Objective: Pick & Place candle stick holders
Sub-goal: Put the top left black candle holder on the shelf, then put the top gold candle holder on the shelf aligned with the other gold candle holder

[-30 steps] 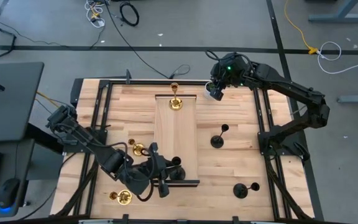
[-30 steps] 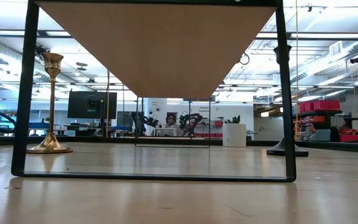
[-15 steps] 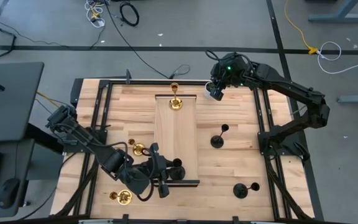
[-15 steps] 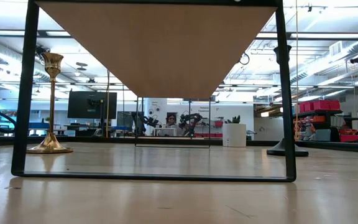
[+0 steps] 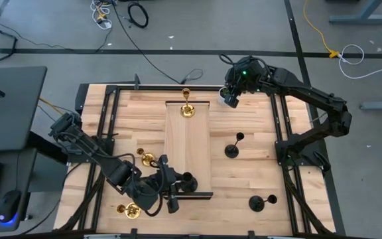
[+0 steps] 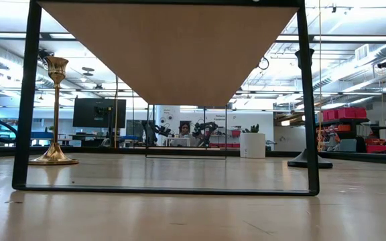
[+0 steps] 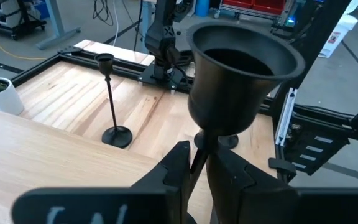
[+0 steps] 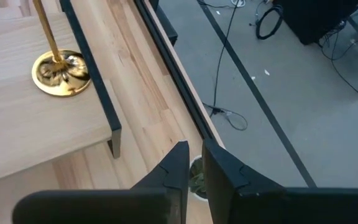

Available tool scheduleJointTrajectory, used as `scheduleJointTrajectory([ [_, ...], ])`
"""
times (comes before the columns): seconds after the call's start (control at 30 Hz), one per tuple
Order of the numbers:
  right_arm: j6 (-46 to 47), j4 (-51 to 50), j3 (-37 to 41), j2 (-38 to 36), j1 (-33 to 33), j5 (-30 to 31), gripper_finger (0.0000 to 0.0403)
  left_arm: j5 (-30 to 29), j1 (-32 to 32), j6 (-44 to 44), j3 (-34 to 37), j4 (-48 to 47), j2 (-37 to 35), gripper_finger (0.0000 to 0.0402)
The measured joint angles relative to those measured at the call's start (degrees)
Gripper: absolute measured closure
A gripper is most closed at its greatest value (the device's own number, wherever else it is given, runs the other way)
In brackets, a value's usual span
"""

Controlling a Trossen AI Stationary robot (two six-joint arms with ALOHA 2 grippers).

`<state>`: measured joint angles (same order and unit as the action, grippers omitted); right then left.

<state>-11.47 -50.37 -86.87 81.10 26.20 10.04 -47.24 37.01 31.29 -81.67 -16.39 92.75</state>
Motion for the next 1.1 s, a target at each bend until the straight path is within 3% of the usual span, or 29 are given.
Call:
scheduleJointTrajectory([
  [0.53, -0.02, -0.28, 0.00, 0.00, -0.02, -1.98, 0.0355, 1.16, 0.14, 2.16, 0.00, -2.51, -0.34, 0.0246],
  [0.87, -0.43, -0.26, 0.00, 0.00, 0.00, -1.96, 0.0355, 2.94, 1.92, 4.42, 0.02, -8.80, -4.45, 0.0248],
  [1.1, 0.65, -0.06, 0.00, 0.00, 0.02, -1.96, 0.0355, 5.36, 3.80, 15.33, 0.00, -24.03, -9.19, 0.0259],
])
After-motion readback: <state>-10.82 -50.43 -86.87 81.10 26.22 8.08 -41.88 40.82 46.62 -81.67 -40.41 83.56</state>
